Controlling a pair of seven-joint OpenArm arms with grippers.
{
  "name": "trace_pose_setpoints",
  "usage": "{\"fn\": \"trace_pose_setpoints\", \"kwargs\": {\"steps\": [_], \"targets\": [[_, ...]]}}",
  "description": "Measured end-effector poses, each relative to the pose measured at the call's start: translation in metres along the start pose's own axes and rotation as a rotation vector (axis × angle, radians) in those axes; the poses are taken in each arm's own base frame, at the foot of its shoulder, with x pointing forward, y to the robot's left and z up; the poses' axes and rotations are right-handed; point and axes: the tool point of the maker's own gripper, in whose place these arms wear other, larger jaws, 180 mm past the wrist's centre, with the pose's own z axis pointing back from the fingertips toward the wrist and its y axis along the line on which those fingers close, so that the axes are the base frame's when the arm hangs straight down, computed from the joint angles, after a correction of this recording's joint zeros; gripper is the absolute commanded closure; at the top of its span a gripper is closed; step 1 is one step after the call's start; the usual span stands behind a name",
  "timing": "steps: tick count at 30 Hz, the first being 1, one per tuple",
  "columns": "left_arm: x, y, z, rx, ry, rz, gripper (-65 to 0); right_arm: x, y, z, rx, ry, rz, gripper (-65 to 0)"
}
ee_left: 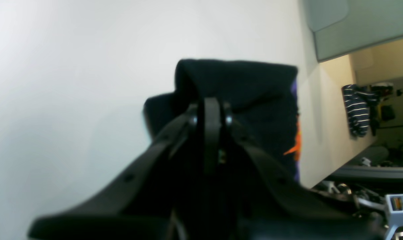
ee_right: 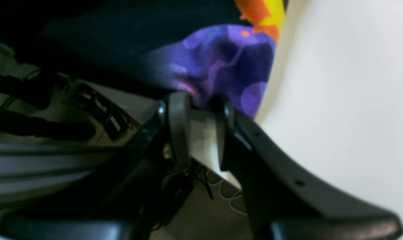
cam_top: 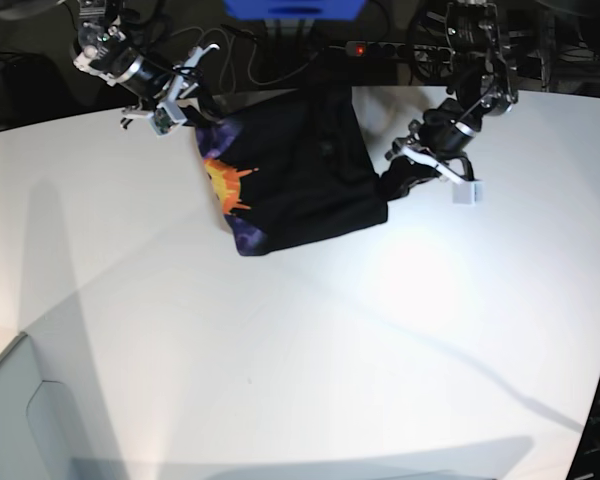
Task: Fold the T-shirt properly
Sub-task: 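Lift and rotate the bundle with both grippers, swinging the right gripper outward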
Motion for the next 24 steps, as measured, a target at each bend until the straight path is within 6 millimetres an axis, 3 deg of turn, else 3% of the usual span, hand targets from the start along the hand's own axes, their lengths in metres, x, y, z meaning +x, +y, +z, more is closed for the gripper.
{"fn": "trace_pose_setpoints", "kwargs": {"steps": [2, 5, 13, 21, 24], "targets": [[-0.003, 0.004, -0.001, 0.008, 0.009, 0.008, 0.0, 0.000, 0.000, 0.000, 0.000, 0.000, 0.000, -7.7], [-0.004, 0.005, 0.000, 0.011, 0.011, 0.009, 0.0, 0.001, -0.002, 0.001, -0.005, -0.004, -0.002, 0.0], [-0.013, 0.017, 0.000, 0.036, 0.028, 0.036, 0.0, 0.025, -0.020, 0.015, -0.095, -0.070, 0.013, -0.6], [-0.021, 0.023, 0.001, 0.050, 0.043, 0.055, 0.0, 0.027, -0.028, 0.020, -0.123, -0.064, 0.020, -1.1], [-0.025, 0.020, 0.006, 0.046, 0.048, 0.056, 0.0, 0.052, -0.021, 0.013, -0.115, -0.121, 0.054, -1.1]]}}
